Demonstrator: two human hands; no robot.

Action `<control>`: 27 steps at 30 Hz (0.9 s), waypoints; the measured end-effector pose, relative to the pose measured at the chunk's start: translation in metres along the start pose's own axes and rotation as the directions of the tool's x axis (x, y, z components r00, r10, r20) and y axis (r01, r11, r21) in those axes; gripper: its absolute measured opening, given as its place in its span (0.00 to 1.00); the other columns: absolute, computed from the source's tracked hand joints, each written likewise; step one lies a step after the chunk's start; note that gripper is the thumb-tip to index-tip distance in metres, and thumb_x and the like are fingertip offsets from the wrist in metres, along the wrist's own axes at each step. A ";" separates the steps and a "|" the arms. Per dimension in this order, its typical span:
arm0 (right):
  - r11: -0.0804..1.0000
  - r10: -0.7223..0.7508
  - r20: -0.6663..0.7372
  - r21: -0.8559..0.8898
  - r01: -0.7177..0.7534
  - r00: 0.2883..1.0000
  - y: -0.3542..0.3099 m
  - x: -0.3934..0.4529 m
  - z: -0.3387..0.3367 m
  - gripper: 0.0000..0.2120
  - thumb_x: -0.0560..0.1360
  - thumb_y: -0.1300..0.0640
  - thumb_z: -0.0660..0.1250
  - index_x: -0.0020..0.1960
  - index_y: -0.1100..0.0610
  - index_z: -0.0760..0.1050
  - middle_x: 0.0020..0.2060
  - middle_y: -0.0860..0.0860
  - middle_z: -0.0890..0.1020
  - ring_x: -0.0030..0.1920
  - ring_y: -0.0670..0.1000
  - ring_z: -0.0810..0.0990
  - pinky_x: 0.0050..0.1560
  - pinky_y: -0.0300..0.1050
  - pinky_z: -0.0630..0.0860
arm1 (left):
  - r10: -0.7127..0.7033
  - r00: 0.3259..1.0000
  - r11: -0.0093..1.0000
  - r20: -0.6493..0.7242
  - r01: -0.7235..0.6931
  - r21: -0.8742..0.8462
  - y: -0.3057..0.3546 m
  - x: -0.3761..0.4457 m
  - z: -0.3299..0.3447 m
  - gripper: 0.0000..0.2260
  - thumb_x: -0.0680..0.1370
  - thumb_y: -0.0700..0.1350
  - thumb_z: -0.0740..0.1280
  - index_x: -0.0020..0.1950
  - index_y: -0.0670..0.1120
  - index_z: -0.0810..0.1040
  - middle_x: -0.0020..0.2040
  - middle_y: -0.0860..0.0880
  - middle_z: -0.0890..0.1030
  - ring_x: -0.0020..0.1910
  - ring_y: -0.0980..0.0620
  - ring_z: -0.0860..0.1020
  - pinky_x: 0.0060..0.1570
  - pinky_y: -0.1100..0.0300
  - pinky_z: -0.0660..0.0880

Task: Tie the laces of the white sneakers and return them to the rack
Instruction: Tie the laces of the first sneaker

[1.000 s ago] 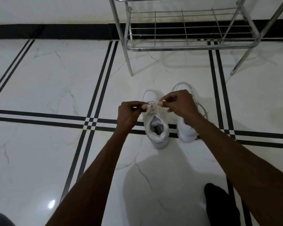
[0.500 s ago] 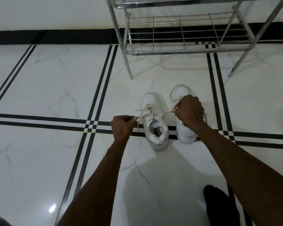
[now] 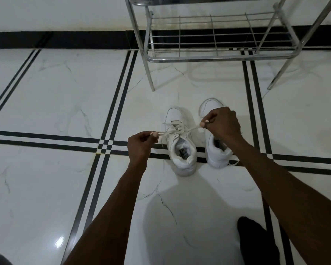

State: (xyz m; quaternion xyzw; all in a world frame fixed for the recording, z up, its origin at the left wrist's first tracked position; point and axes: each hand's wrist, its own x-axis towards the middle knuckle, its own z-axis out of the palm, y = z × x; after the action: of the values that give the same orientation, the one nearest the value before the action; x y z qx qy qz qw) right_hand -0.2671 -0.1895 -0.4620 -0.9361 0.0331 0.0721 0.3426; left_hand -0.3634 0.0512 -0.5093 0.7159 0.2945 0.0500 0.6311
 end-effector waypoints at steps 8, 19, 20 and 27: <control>0.986 0.048 -0.131 -0.149 -0.067 0.990 0.002 -0.009 0.017 0.04 0.67 0.55 0.77 0.42 0.53 0.86 0.44 0.53 0.86 0.50 0.56 0.81 0.38 0.43 0.70 | 0.049 0.994 0.968 -0.093 -0.025 0.248 -0.004 -0.001 0.001 0.11 0.76 0.46 0.76 0.53 0.40 0.88 0.41 0.42 0.88 0.41 0.49 0.85 0.52 0.52 0.82; 0.714 -0.610 0.310 -0.184 0.676 0.729 -0.027 -0.019 0.030 0.31 0.68 0.72 0.66 0.66 0.48 0.77 0.75 0.53 0.67 0.72 0.58 0.61 0.65 0.52 0.68 | 0.222 0.940 0.915 0.260 -0.293 0.278 0.015 0.002 0.007 0.21 0.78 0.33 0.67 0.69 0.47 0.77 0.68 0.48 0.77 0.63 0.55 0.75 0.61 0.58 0.74; 0.704 -0.590 0.353 -0.214 0.677 0.726 -0.023 -0.020 0.034 0.29 0.68 0.70 0.67 0.65 0.48 0.78 0.75 0.53 0.67 0.73 0.60 0.61 0.66 0.54 0.70 | 0.242 0.923 0.898 0.299 -0.330 0.291 0.014 0.002 0.009 0.20 0.78 0.33 0.67 0.68 0.46 0.78 0.68 0.49 0.78 0.61 0.62 0.74 0.61 0.64 0.72; 0.817 -0.469 0.209 -0.265 0.512 0.858 -0.005 -0.004 0.015 0.11 0.73 0.60 0.65 0.54 0.56 0.81 0.55 0.57 0.81 0.56 0.60 0.78 0.61 0.56 0.72 | 0.372 0.869 0.791 0.327 -0.481 0.379 -0.001 0.004 0.017 0.10 0.76 0.39 0.73 0.57 0.44 0.84 0.56 0.48 0.83 0.58 0.55 0.77 0.56 0.80 0.64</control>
State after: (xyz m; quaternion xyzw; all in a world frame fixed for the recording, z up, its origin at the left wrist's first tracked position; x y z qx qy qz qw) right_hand -0.2722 -0.1762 -0.4692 -0.9478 -0.2442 0.0482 0.1990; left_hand -0.3525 0.0386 -0.5146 0.8902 0.0508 0.0375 0.4511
